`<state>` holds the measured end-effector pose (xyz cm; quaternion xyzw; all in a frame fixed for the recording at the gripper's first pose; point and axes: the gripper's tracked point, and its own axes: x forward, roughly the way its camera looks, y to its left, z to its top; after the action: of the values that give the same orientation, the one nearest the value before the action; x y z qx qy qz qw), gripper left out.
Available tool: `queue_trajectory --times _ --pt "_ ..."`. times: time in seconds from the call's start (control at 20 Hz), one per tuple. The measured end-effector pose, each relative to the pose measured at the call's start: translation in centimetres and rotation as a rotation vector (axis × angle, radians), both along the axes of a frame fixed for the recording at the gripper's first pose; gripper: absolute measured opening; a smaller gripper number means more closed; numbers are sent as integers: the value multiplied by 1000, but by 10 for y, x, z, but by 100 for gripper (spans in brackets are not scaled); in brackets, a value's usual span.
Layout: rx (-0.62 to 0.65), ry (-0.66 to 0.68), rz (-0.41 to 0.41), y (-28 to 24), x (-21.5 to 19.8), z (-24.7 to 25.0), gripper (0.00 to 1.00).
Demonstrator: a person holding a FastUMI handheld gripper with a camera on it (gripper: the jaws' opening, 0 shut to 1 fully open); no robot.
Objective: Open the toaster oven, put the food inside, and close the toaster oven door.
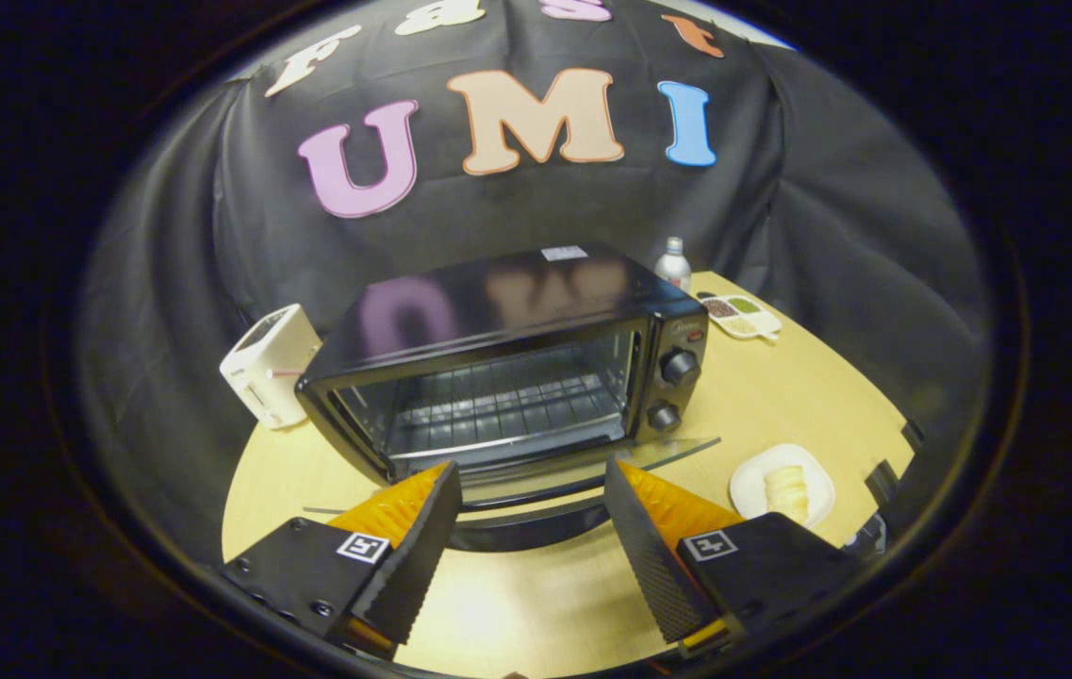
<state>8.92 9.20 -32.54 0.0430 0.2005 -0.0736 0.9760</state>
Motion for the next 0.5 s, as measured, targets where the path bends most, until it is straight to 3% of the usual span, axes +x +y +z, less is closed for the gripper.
queue_trajectory --times 0.3,0.5 --pt "-94 184 -50 -9 -30 -58 97" --pt "-74 239 -70 -14 -34 -92 97"
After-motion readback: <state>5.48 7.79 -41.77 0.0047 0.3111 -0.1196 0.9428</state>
